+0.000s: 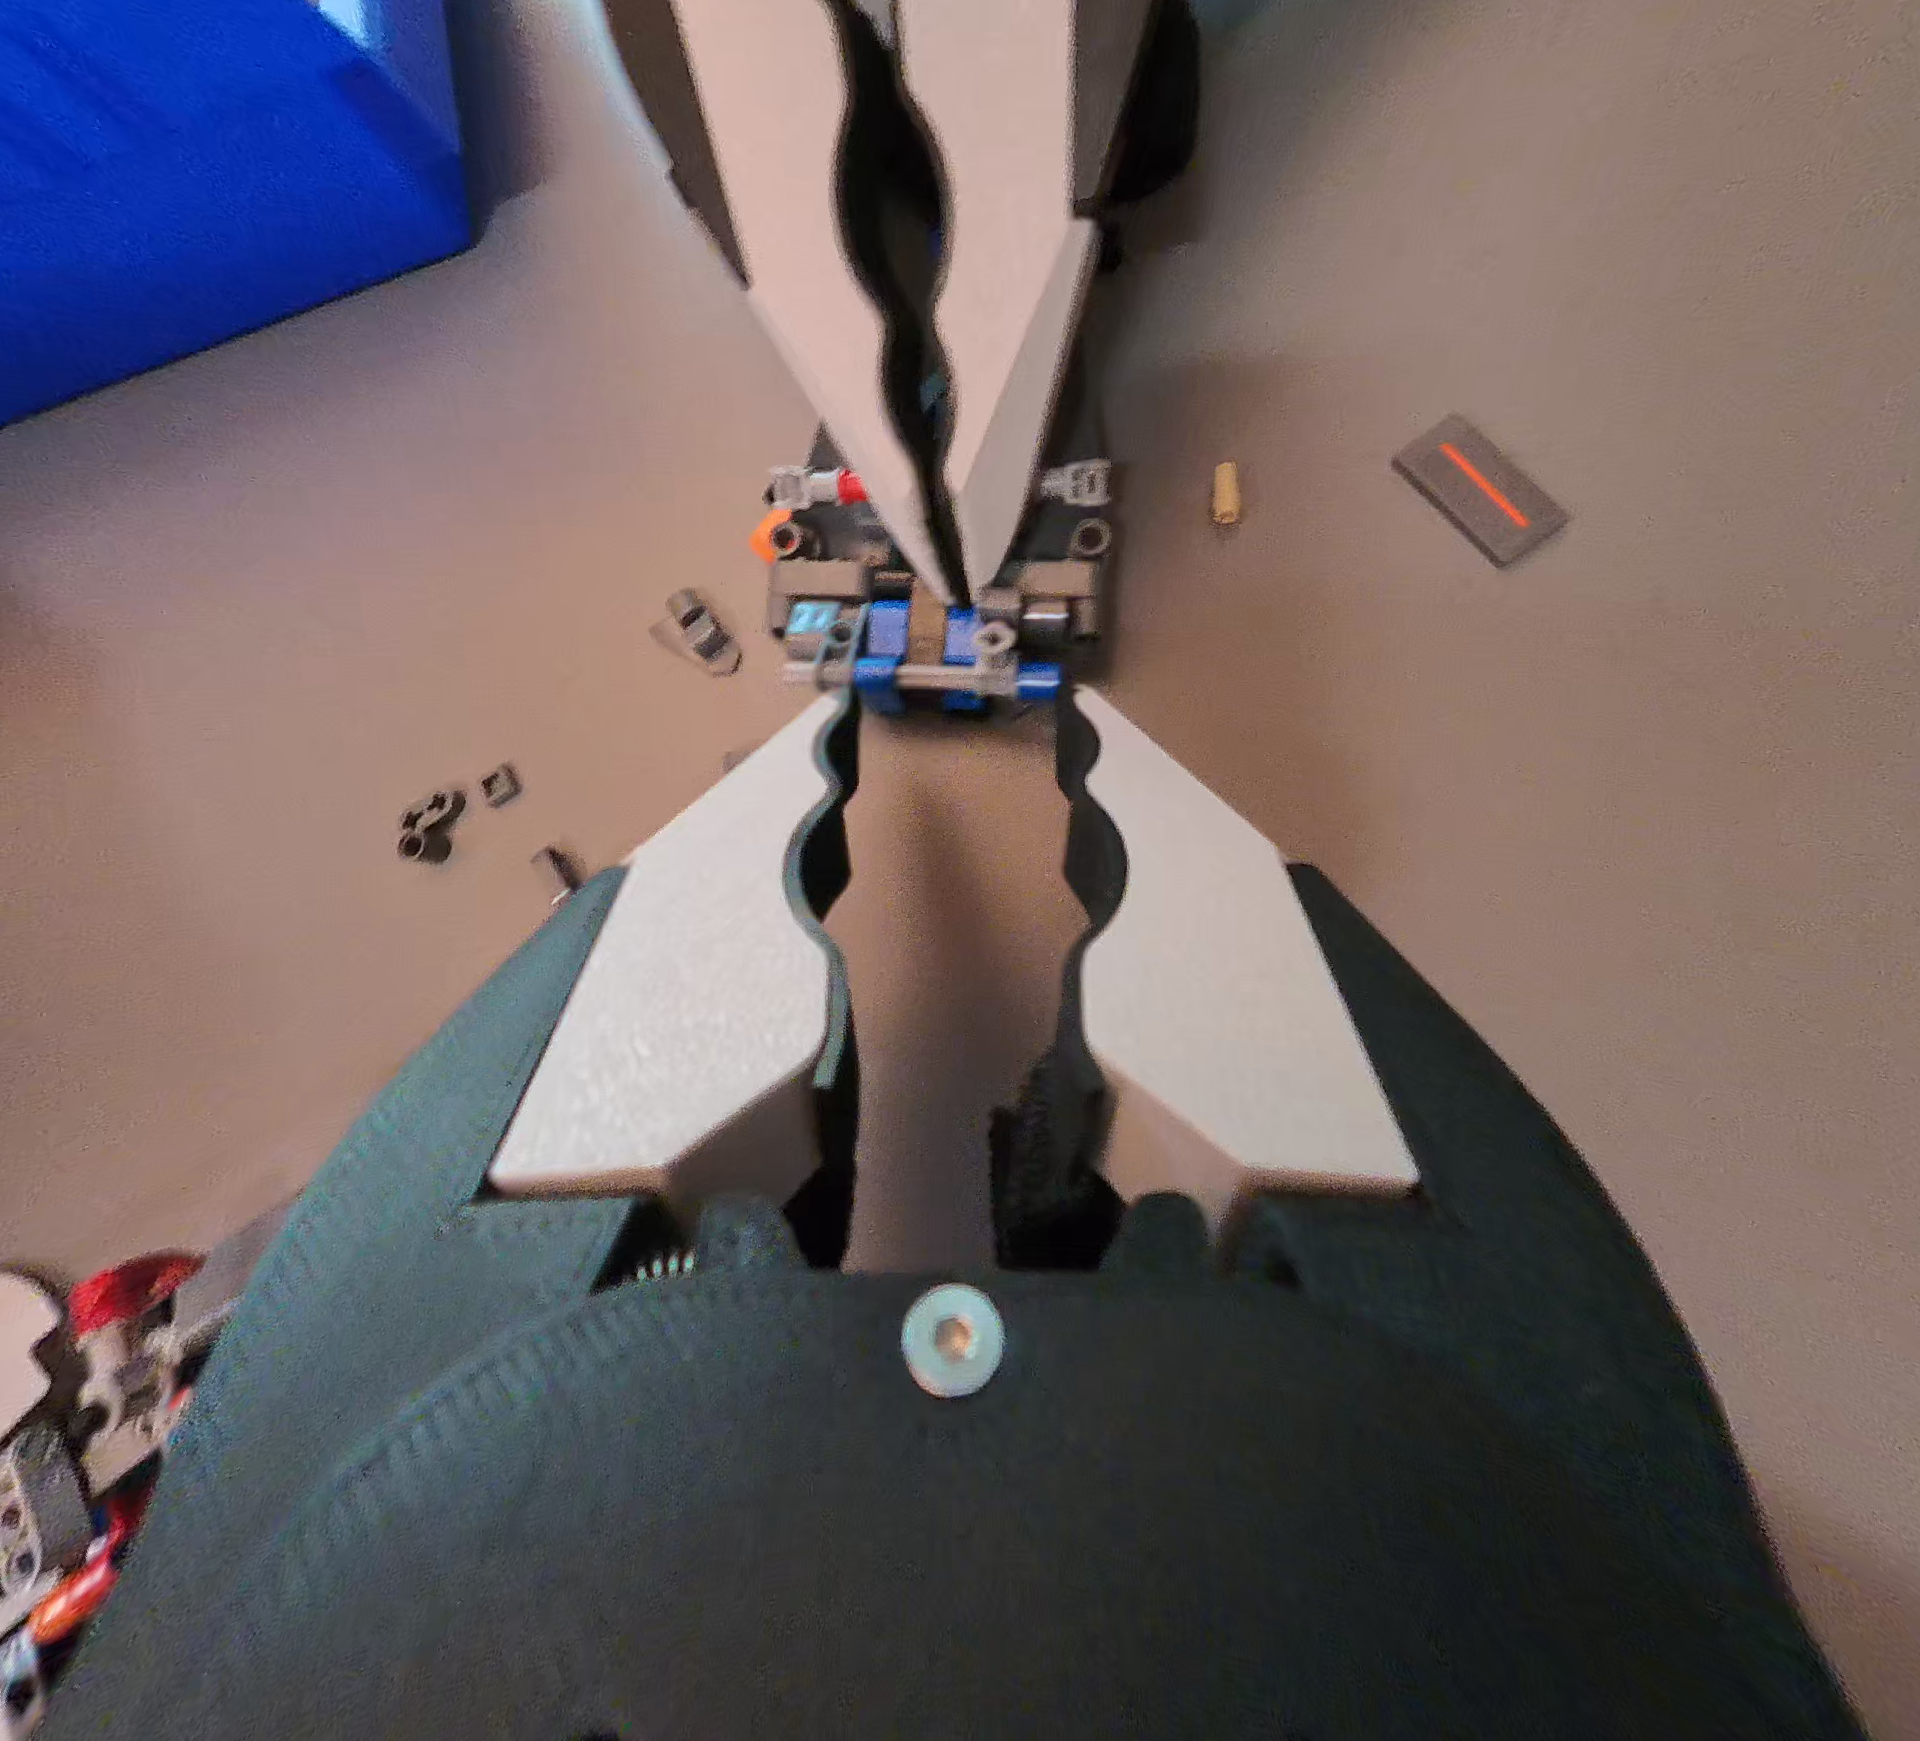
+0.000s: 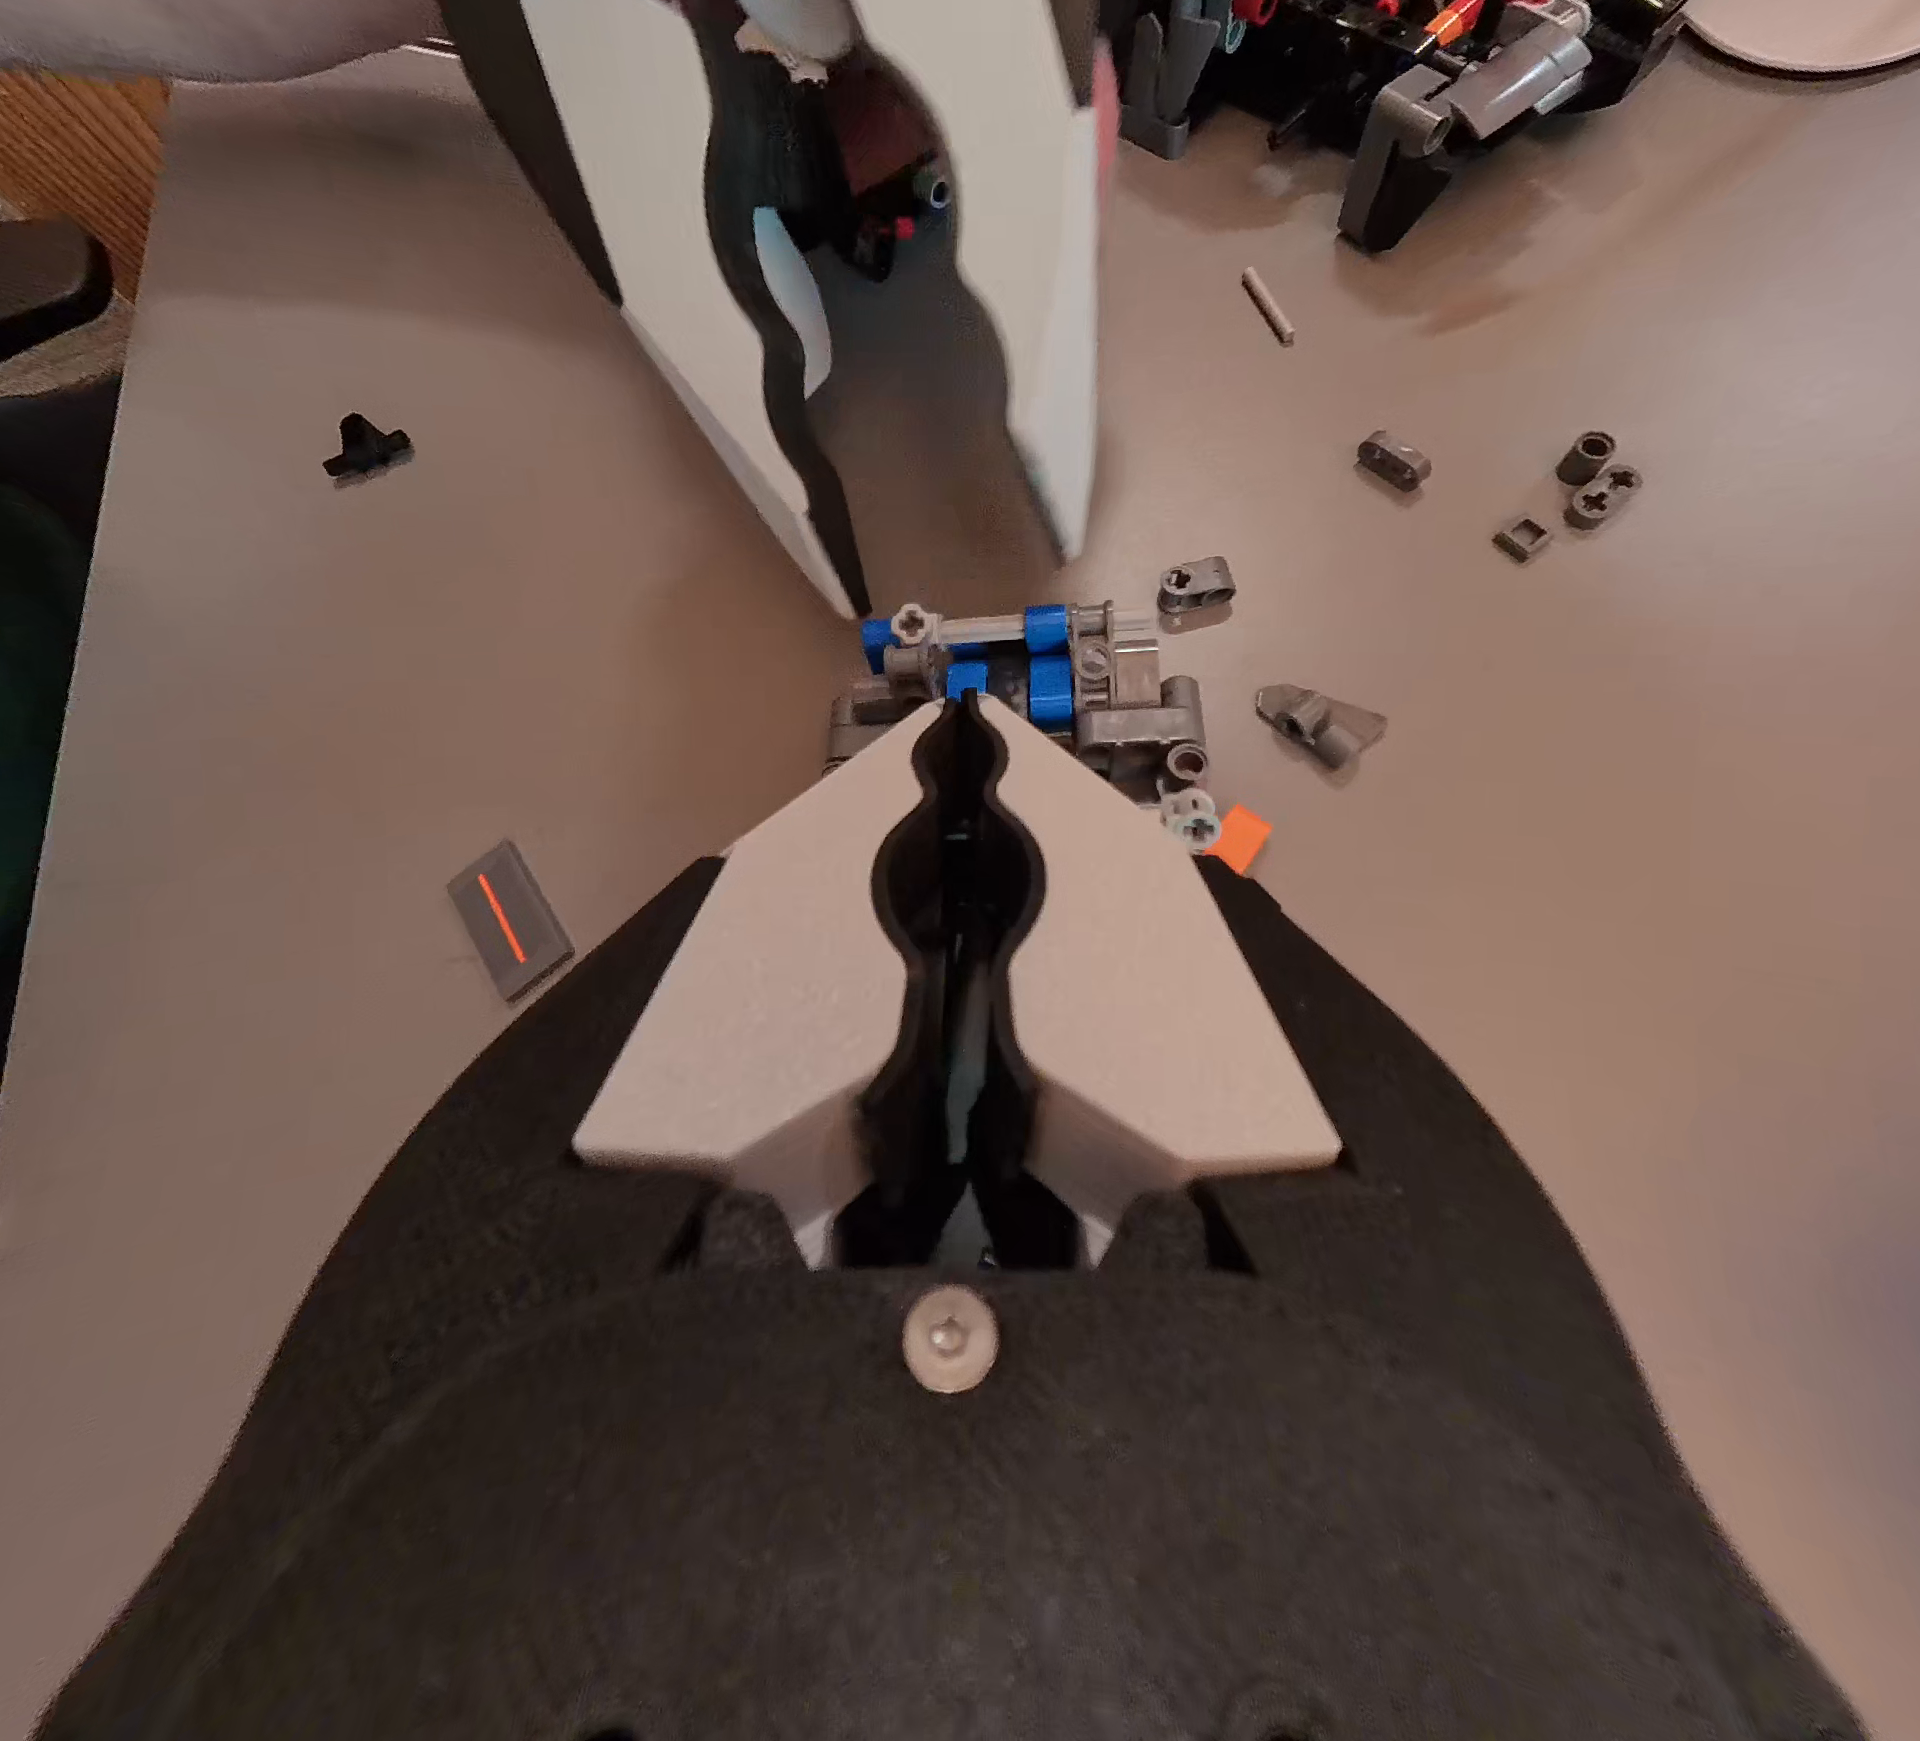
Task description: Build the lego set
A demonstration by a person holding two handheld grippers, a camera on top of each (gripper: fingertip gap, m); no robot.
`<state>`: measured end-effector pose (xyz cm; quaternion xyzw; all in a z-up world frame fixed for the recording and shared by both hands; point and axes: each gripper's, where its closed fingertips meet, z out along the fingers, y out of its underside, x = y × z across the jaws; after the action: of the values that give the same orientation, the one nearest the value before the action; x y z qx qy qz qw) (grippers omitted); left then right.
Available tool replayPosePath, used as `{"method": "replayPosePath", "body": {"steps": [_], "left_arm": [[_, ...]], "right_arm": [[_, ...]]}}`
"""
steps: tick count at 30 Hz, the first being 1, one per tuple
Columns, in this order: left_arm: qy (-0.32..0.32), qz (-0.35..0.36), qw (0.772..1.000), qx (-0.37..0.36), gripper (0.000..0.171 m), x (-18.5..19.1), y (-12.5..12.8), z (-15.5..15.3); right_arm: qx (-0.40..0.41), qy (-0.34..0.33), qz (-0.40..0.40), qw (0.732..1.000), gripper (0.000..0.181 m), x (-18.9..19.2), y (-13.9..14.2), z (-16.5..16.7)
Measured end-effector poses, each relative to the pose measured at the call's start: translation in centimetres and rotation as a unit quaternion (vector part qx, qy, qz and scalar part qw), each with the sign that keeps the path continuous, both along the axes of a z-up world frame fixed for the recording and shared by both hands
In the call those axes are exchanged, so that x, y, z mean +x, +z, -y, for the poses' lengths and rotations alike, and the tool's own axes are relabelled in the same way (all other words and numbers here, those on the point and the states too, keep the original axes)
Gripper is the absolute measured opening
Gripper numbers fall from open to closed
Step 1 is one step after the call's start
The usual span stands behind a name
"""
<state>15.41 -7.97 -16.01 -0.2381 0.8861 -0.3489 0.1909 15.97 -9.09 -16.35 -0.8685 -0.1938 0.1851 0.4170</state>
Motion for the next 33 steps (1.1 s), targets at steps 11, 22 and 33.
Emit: {"method": "replayPosePath", "body": {"steps": [11,22,33], "left_arm": [[0.014,-0.034,0.999,0.001,0.076,0.1,-1.0,0.5],[-0.004,-0.081,0.997,0.005,0.062,-0.5,-2.3,1.9],[0.007,-0.083,0.996,0.001,0.063,-0.6,-2.3,1.7]], "right_arm": [[-0.007,0.046,-0.007,0.999,0.0,-1.1,0.0,1.2],[-0.009,0.062,-0.011,0.998,0.0,-1.6,-0.1,1.7],[-0.008,0.062,-0.009,0.998,0.0,-1.6,-0.1,1.7]]}}
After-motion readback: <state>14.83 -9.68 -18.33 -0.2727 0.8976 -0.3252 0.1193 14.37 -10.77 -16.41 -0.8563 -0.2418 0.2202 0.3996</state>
